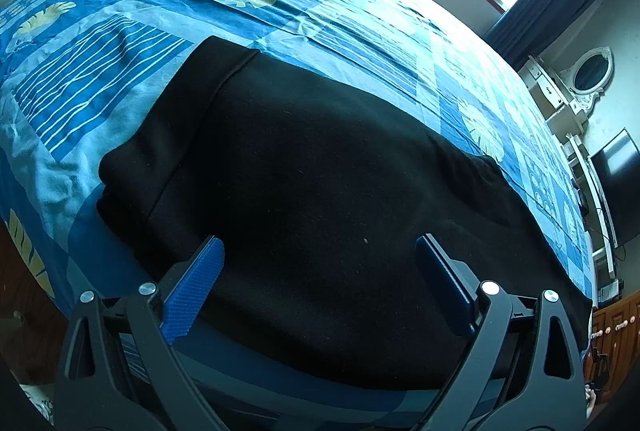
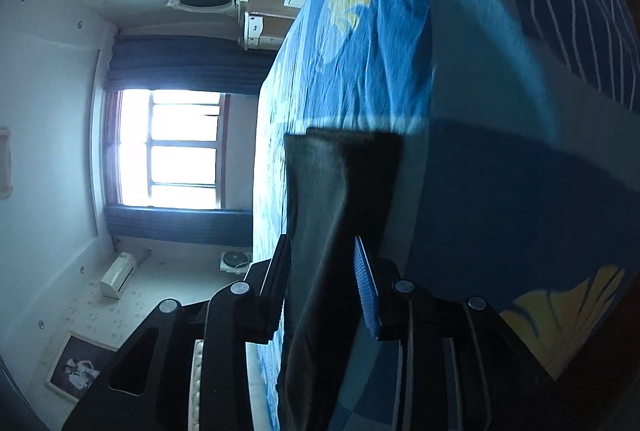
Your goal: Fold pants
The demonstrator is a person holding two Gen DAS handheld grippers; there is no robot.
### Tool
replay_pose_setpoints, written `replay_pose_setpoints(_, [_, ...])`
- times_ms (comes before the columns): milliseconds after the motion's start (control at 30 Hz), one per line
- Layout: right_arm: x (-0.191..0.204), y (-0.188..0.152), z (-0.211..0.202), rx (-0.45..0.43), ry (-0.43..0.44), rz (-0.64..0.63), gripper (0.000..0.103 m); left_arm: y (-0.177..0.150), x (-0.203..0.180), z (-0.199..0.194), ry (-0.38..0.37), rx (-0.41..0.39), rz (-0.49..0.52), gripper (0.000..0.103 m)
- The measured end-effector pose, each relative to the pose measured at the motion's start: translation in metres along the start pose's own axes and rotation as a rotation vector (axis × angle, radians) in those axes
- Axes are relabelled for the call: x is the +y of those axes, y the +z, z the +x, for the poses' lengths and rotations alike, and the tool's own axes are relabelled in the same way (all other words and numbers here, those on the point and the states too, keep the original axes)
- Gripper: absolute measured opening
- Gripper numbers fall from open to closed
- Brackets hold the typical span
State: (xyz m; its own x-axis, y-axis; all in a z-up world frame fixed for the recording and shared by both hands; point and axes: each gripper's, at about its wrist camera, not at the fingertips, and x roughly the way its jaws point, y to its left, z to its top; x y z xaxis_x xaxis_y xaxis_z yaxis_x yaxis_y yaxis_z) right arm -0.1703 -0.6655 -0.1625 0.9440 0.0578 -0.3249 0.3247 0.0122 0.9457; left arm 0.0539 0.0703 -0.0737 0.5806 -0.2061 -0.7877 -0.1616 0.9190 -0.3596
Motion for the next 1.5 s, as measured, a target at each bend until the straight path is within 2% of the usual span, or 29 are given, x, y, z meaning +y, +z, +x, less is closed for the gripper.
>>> replay_pose_setpoints(133, [0.009,-0.033,0.024,0.088,0.001,-0.033,0.034,-0.001,-0.001,0.000,-0.001,0.000,0.001,0.096])
replay_pose_setpoints(267, [0.024,-0.073,0.051,0.210,0.012,-0.073,0.038,-0.002,-0.002,-0.001,-0.003,-0.001,0.005,0.096])
replay_pose_setpoints(400, [0.038,-0.113,0.079,0.348,0.018,-0.118,0.038,-0.003,-0.003,-0.002,-0.006,-0.003,0.014,0.096])
replay_pose_setpoints(433, [0.041,-0.119,0.083,0.363,0.015,-0.133,0.038,-0.004,-0.003,-0.002,-0.007,-0.004,0.016,0.096])
replay_pose_setpoints(467, [0.045,-0.125,0.086,0.374,-0.004,-0.162,0.028,-0.004,-0.003,-0.002,-0.007,-0.004,0.018,0.096])
replay_pose_setpoints(533, [0.052,-0.132,0.092,0.398,-0.038,-0.216,0.008,-0.004,-0.003,-0.002,-0.006,-0.003,0.024,0.096])
replay_pose_setpoints(700, [0.049,-0.130,0.095,0.403,-0.116,-0.248,0.006,-0.004,-0.001,-0.003,-0.020,0.001,0.028,0.096])
replay_pose_setpoints(800, [0.040,-0.129,0.098,0.402,-0.096,-0.209,0.006,-0.004,0.000,-0.003,-0.027,0.000,0.034,0.096])
replay_pose_setpoints(1000, [0.047,-0.125,0.083,0.449,-0.090,-0.243,0.012,-0.004,0.001,-0.004,-0.036,0.003,0.043,0.096])
replay_pose_setpoints(1100, [0.074,-0.103,0.063,0.439,-0.089,-0.357,0.015,-0.005,0.000,-0.004,-0.038,0.006,0.058,0.096])
replay_pose_setpoints(1167, [0.093,-0.077,0.046,0.407,-0.075,-0.420,0.038,-0.006,-0.001,-0.003,-0.033,0.006,0.068,0.096])
replay_pose_setpoints(1200, [0.100,-0.062,0.037,0.367,-0.078,-0.439,0.040,-0.006,-0.002,-0.003,-0.029,0.006,0.071,0.096])
replay_pose_setpoints(1267, [0.112,-0.019,0.023,0.317,-0.061,-0.455,0.052,-0.006,-0.003,-0.002,-0.024,0.005,0.074,0.096])
replay_pose_setpoints(1367, [0.114,0.044,0.014,0.259,-0.128,-0.497,0.057,-0.006,-0.003,-0.001,-0.017,0.005,0.076,0.096])
replay_pose_setpoints(1433, [0.105,0.077,0.016,0.232,-0.226,-0.496,0.057,-0.006,-0.003,-0.001,-0.012,0.004,0.080,0.096])
replay_pose_setpoints(1500, [0.093,0.104,0.026,0.257,-0.262,-0.472,0.057,-0.006,-0.005,0.000,-0.003,0.003,0.090,0.096])
